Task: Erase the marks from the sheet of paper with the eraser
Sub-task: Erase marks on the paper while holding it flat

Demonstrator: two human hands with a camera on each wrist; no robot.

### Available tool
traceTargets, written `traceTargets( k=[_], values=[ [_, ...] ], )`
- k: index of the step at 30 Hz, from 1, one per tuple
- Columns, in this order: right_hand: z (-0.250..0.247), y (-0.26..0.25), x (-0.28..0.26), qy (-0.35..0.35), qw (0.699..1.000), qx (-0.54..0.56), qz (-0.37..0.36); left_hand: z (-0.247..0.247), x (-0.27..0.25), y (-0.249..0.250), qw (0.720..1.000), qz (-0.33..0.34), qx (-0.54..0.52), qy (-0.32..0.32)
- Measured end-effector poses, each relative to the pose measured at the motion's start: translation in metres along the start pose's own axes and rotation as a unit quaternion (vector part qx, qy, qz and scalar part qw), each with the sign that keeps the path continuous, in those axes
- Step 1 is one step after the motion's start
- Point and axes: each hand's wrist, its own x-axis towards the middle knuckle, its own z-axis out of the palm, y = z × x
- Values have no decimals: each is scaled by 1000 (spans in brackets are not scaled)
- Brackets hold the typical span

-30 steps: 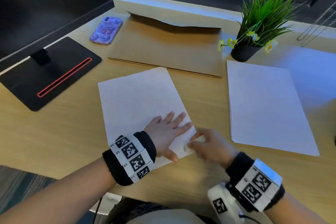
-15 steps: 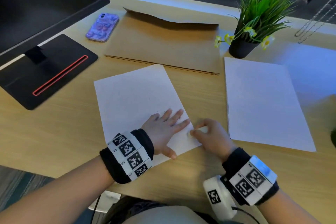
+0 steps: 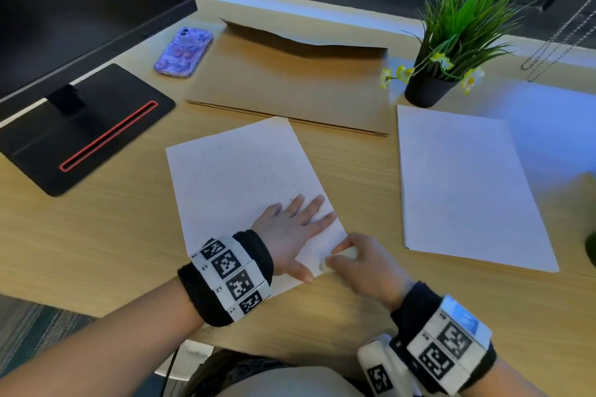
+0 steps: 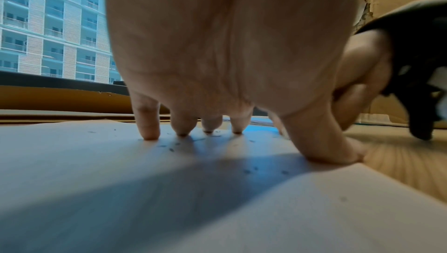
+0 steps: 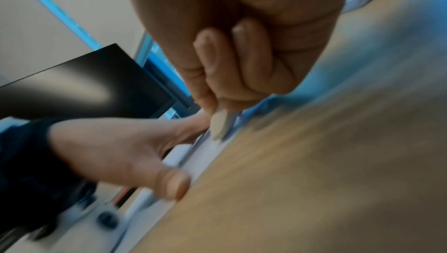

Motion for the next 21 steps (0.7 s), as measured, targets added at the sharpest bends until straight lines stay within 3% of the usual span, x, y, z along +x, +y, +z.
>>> traceTargets(
  k=[4, 6, 10, 15, 16, 19, 21],
  values=[
    [-19, 2, 15, 123, 992, 32, 8, -2, -2, 1, 1000, -3, 5, -5],
    [-17, 2, 11, 115, 993, 19, 4, -3, -2, 2, 1000, -4, 4, -5],
    [-3, 2, -2, 13, 1000, 15, 7, -3, -3, 1, 1000, -8, 6, 4],
    [-21, 4, 10, 122, 992, 38, 7, -4, -4, 3, 1000, -19, 0, 6],
    [-19, 2, 8, 105, 994, 29, 1, -4, -4, 3, 1000, -20, 0, 7],
    [1, -8, -2, -33, 999, 16, 1, -3, -4, 2, 1000, -19, -7, 8],
    [0, -10, 3, -42, 999, -7, 2, -3, -4, 2, 1000, -18, -6, 10]
  ],
)
